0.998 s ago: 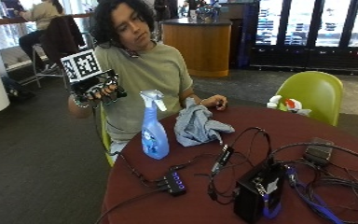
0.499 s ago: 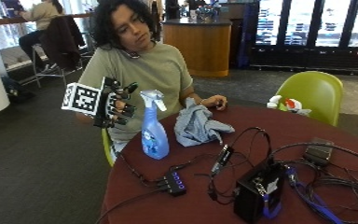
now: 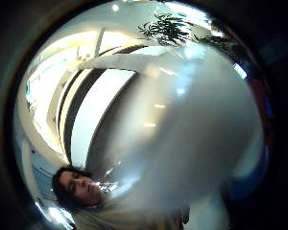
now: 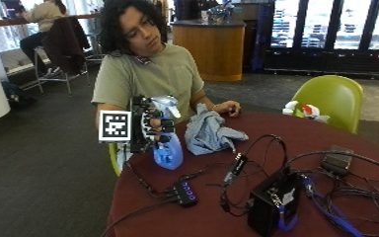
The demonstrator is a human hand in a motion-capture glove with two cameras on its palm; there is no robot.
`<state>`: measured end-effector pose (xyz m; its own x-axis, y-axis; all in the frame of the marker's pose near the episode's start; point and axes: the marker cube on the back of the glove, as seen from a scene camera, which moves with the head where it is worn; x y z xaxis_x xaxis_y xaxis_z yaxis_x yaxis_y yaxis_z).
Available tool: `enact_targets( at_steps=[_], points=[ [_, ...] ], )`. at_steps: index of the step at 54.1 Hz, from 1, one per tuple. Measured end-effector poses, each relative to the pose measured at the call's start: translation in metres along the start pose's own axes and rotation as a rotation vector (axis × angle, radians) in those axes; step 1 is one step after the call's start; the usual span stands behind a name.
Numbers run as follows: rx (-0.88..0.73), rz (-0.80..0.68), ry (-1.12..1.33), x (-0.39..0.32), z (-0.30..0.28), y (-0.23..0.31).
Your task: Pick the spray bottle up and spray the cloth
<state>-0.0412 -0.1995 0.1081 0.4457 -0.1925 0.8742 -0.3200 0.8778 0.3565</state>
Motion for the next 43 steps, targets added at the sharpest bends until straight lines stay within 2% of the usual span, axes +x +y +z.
enact_targets(
  at_steps=[3,7,10,15,19,22,27,35,40,43],
  points=[
    [0.015,0.035,0.047,0.001,0.003,-0.004],
    [0.006,-0.075,0.075,0.01,0.009,-0.013],
    [-0.012,-0.079,0.074,0.014,0.016,-0.021],
    [-0.003,0.054,0.09,0.022,0.029,-0.035],
    [-0.08,0.243,0.072,0.019,0.035,-0.031],
    [-0.113,0.295,0.012,0.013,0.038,-0.027],
    [-0.083,0.303,-0.071,-0.003,0.041,-0.024],
    [-0.001,0.274,0.019,-0.023,0.031,-0.031],
    [-0.057,0.267,0.072,-0.052,0.018,-0.044],
    [-0.17,0.201,0.115,-0.068,0.009,-0.046]
  ],
)
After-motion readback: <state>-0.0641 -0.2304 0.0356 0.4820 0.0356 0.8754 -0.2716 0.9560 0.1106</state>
